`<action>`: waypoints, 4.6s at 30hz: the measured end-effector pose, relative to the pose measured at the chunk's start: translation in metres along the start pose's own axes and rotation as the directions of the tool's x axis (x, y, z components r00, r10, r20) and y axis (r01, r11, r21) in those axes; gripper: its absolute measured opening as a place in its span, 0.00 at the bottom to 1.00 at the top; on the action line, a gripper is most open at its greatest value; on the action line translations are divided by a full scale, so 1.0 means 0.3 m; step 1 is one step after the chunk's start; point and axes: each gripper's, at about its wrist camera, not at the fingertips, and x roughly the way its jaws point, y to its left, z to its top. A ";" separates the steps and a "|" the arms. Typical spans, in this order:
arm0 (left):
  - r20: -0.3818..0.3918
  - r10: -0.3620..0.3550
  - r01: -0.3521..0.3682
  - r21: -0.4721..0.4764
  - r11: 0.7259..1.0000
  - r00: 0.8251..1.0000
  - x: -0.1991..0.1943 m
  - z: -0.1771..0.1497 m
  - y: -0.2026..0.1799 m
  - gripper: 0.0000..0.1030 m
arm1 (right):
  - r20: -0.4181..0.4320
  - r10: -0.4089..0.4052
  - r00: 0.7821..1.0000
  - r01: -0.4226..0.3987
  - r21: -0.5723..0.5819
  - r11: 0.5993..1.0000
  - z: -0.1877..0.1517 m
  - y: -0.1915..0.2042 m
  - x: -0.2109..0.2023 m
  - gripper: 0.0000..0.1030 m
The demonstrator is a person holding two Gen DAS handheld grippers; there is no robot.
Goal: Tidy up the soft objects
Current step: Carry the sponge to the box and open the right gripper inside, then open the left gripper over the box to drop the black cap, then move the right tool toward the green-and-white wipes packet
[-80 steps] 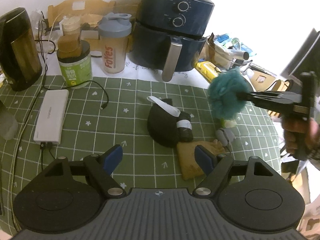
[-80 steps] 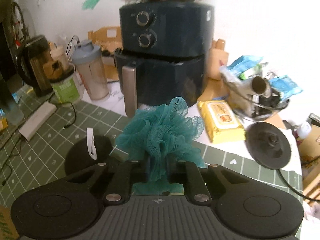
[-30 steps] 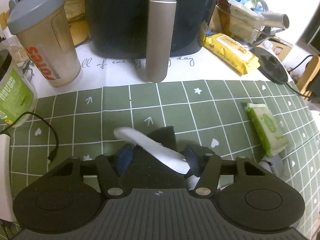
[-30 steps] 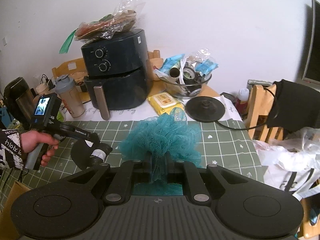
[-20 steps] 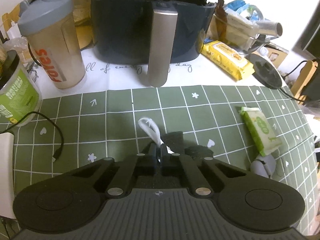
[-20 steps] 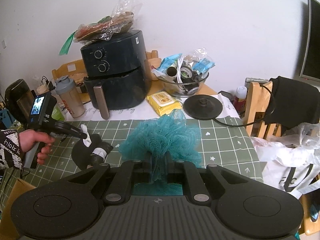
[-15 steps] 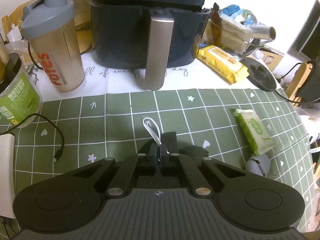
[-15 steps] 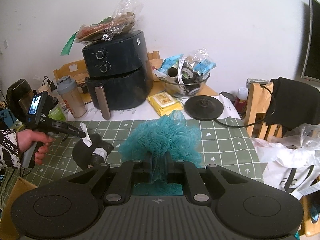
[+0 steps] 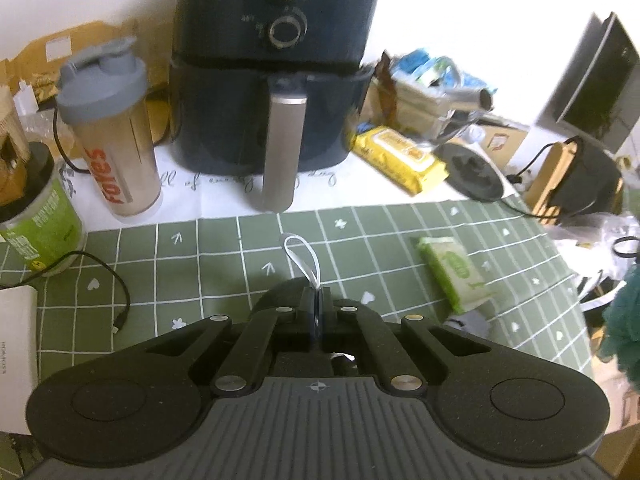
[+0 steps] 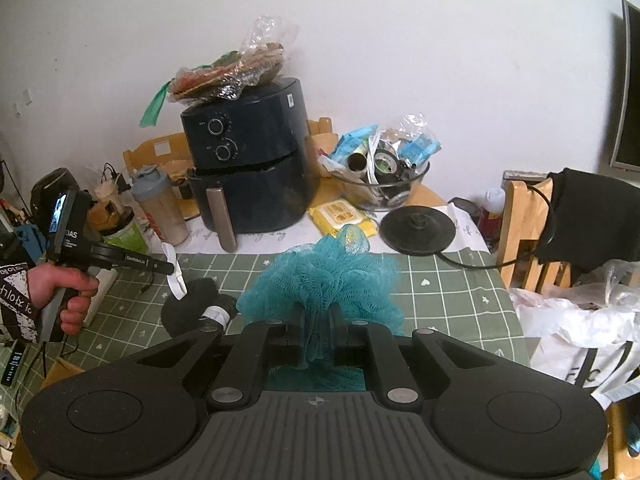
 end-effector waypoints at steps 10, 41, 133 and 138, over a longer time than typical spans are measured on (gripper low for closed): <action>0.063 -0.040 0.040 -0.008 0.999 0.997 -0.228 -0.007 -0.053 0.02 | 0.026 0.082 0.996 -0.081 -0.025 0.996 0.036 0.028 -0.086 0.12; 0.007 -0.123 0.123 -0.053 0.991 0.992 -0.593 -0.284 -0.242 0.02 | -0.225 0.402 0.888 -0.447 -0.215 0.868 -0.159 0.231 -0.181 0.14; 0.046 0.156 -0.155 -0.029 0.988 0.987 -0.491 -0.319 -0.201 0.71 | -0.283 -0.028 0.959 -0.018 -0.160 0.987 -0.079 0.124 0.151 1.00; 0.056 0.150 -0.148 -0.039 0.988 0.987 -0.476 -0.300 -0.179 0.71 | -0.269 -0.031 0.963 -0.016 -0.171 0.985 -0.042 0.112 0.204 1.00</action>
